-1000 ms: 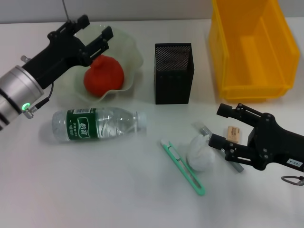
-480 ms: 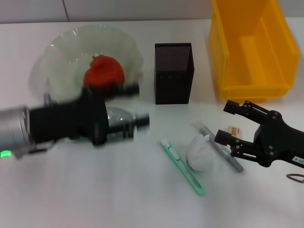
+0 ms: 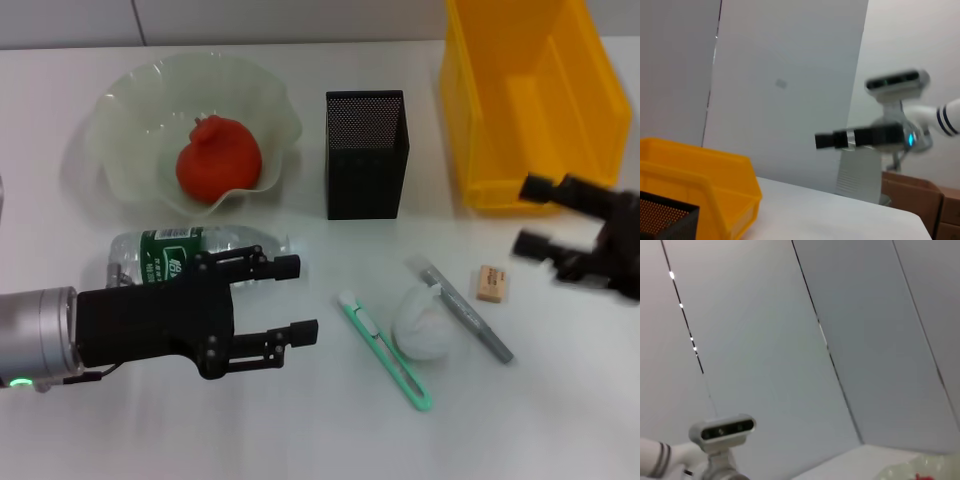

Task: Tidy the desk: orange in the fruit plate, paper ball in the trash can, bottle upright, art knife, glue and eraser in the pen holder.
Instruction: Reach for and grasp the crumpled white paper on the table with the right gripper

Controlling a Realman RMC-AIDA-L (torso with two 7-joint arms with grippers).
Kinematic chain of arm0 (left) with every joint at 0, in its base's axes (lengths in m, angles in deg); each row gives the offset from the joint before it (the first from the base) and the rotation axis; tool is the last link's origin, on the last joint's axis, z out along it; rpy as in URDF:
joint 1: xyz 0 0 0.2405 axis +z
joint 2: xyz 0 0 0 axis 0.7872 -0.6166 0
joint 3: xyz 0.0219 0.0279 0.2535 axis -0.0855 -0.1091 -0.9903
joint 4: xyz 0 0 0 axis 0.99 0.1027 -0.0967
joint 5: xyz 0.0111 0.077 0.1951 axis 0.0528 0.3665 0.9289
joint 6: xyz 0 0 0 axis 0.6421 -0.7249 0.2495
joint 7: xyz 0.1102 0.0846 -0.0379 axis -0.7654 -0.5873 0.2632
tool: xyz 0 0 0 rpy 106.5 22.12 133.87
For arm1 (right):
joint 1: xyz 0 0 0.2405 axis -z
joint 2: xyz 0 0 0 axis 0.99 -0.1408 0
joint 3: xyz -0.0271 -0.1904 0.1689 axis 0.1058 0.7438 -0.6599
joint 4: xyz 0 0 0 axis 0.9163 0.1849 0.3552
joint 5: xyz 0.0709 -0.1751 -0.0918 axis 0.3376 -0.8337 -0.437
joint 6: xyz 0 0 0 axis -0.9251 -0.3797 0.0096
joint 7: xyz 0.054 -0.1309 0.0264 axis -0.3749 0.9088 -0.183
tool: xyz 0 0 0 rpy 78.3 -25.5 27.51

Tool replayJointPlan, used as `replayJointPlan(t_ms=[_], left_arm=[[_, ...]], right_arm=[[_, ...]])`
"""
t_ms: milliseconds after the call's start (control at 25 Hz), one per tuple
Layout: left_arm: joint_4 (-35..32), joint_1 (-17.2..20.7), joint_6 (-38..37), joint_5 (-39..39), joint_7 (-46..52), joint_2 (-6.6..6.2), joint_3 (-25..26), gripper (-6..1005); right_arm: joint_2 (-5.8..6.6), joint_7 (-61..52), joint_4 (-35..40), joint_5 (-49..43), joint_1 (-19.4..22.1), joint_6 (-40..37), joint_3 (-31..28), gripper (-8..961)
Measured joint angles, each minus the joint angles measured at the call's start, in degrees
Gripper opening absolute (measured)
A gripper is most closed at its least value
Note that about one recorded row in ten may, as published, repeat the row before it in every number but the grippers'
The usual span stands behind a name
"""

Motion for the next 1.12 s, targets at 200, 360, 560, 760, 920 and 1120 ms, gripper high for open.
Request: replayJointPlan(t_ms=[200,360,560,760,920,1120], left_arm=[[0.2,1.7,0.3,0.0,-0.7,-0.06,-0.4,709],[0.2,2.2,0.3,0.0,-1.3,-0.06,-0.4,709],[1.2,2.5,0.6,0.1,-2.2,-0.01,-0.5,709],[1.6,2.2,1.0,0.7,-2.2,0.06,-0.7,709],[1.6,2.3,1.0,0.7,-2.2,0.08,-1.2,709],[1.6,2.5,1.1,0.7,-2.2,0.1,-1.4,709]], right_arm=[[2.25,-26.8,18.5,-0.3,-2.8,-2.7,0.7,820],[5.8,-41.8,26.7,-3.7,-7.1,-3.7,3.6,820],[8.35,-51.9,27.8,-13.8,-15.1,-3.5,7.4,821],[9.01,-54.0,24.6,-21.6,-21.9,-1.0,13.3,821],[7.87,-53.1,21.5,-24.2,-24.6,3.8,19.9,821],[5.46,-48.1,17.9,-24.4,-25.8,8.9,28.3,822]])
